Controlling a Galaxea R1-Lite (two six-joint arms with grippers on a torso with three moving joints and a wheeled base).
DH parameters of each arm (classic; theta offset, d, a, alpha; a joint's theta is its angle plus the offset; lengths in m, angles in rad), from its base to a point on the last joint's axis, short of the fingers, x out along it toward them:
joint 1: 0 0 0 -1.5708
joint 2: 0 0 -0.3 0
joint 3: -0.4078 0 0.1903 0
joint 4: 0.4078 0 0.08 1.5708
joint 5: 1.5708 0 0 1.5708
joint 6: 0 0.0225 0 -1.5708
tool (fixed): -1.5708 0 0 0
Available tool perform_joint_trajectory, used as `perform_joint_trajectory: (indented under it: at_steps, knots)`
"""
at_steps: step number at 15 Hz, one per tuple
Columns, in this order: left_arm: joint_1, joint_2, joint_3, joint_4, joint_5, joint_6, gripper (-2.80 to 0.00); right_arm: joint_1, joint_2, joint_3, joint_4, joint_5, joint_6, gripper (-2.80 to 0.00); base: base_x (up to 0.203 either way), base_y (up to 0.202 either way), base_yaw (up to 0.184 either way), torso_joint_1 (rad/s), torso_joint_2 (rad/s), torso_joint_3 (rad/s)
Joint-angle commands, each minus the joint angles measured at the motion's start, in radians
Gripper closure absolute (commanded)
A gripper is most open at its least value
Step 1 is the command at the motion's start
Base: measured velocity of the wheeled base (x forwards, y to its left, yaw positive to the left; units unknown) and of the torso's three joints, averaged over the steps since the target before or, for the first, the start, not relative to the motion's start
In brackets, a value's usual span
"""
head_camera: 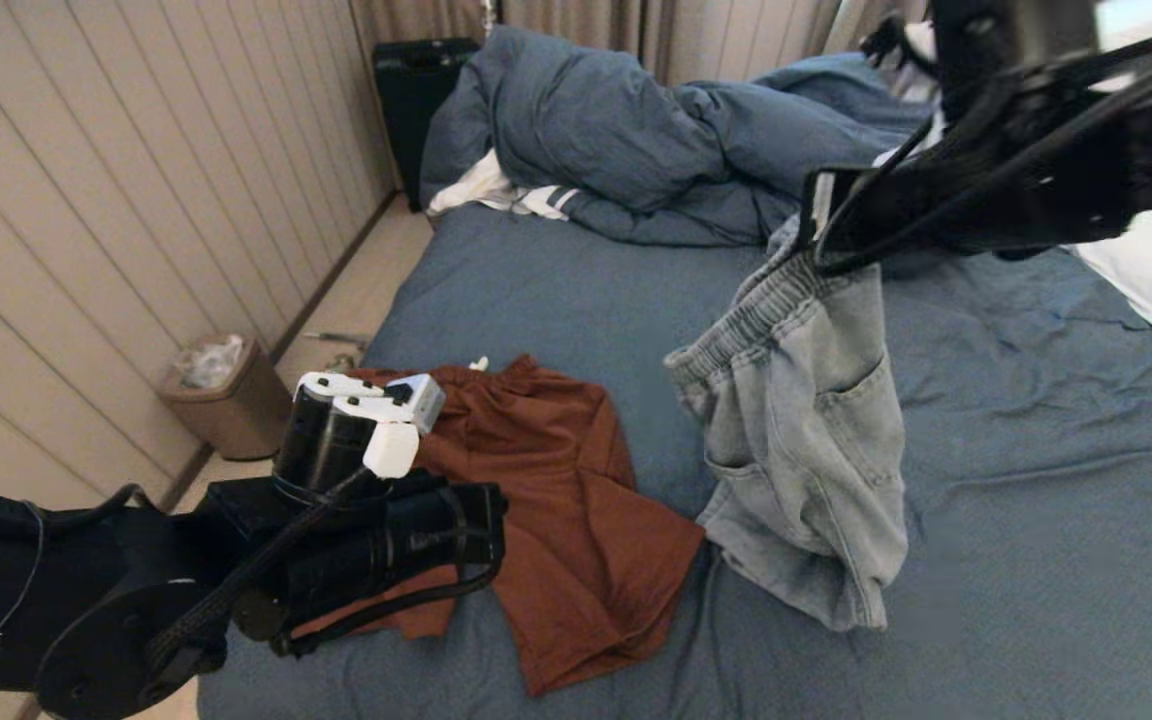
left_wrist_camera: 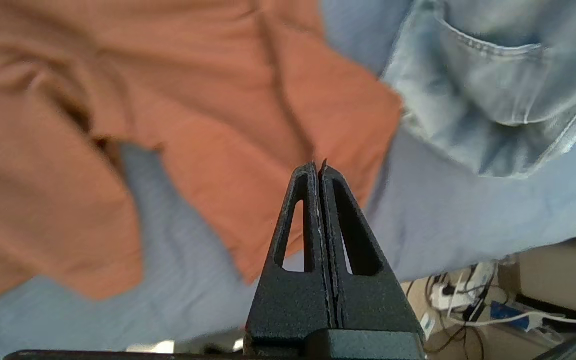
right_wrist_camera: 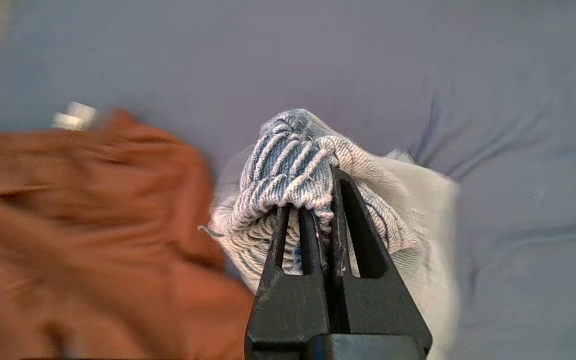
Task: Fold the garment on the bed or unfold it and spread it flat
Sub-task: Unford the blue shorts
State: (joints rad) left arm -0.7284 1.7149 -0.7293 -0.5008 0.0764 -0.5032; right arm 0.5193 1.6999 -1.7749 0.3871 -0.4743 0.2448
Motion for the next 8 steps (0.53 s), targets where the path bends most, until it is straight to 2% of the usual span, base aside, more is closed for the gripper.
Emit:
perform_joint_trajectory:
  at_steps: [1,6,8]
  knots:
    - [-0.022,0.0,0.021,-0.049,0.006,-0.002,0.0,0.044,-0.21,-0.017,0.059,-0.003,-0.011,0.0,0.0,0.0,0.0,0.0,0.0,0.0]
    - [-0.033,0.0,0.004,-0.055,-0.007,0.003,0.0,0.108,-0.453,-0.022,0.139,0.005,-0.08,0.0,0.0,0.0,0.0,0.0,0.0,0.0]
    - [-0.082,0.001,-0.013,-0.105,-0.007,0.006,0.0,0.169,-0.48,-0.014,0.174,0.008,-0.084,0.0,0.0,0.0,0.0,0.0,0.0,0.0]
